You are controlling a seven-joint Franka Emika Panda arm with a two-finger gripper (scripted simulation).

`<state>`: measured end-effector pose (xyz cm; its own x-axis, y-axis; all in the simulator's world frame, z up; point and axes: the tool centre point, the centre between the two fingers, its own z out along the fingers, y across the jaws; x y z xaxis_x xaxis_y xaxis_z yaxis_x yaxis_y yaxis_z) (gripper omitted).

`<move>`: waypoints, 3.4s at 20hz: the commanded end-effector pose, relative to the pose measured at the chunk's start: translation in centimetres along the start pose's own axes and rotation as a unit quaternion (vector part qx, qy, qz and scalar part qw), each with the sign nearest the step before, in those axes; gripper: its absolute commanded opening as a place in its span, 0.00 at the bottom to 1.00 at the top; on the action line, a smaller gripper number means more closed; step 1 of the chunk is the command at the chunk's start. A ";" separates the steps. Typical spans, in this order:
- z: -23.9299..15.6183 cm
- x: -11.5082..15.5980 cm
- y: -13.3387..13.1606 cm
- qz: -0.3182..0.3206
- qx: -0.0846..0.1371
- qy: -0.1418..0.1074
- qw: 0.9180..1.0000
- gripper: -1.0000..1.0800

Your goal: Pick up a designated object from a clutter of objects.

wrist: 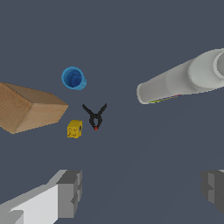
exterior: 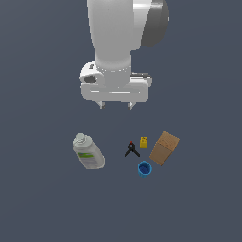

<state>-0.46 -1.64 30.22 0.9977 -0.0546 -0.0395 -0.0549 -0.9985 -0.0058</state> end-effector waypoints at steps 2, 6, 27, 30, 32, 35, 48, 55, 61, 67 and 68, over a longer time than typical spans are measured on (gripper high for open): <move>0.0 0.0 0.0 0.000 0.000 0.000 1.000 0.96; -0.5 0.4 0.8 0.007 -0.006 0.009 1.000 0.96; 2.0 4.1 -0.6 0.017 -0.014 0.018 1.000 0.96; 3.6 5.5 -1.7 0.018 -0.014 0.019 1.000 0.96; 4.8 6.6 -2.6 0.019 -0.014 0.019 1.000 0.96; 7.1 8.2 -4.2 0.021 -0.013 0.020 1.000 0.96; 17.1 12.9 -10.5 0.030 -0.006 0.020 0.999 0.96; 20.1 13.6 -12.3 0.033 -0.003 0.020 0.999 0.96; 20.6 13.7 -12.6 0.033 -0.003 0.019 0.999 0.96; 22.1 13.7 -12.6 0.033 -0.003 0.019 0.999 0.96; 22.5 13.7 -12.6 0.033 -0.002 0.019 0.999 0.96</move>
<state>13.07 10.34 7.91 0.9927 -0.1206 0.0002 -0.1206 -0.9927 0.0001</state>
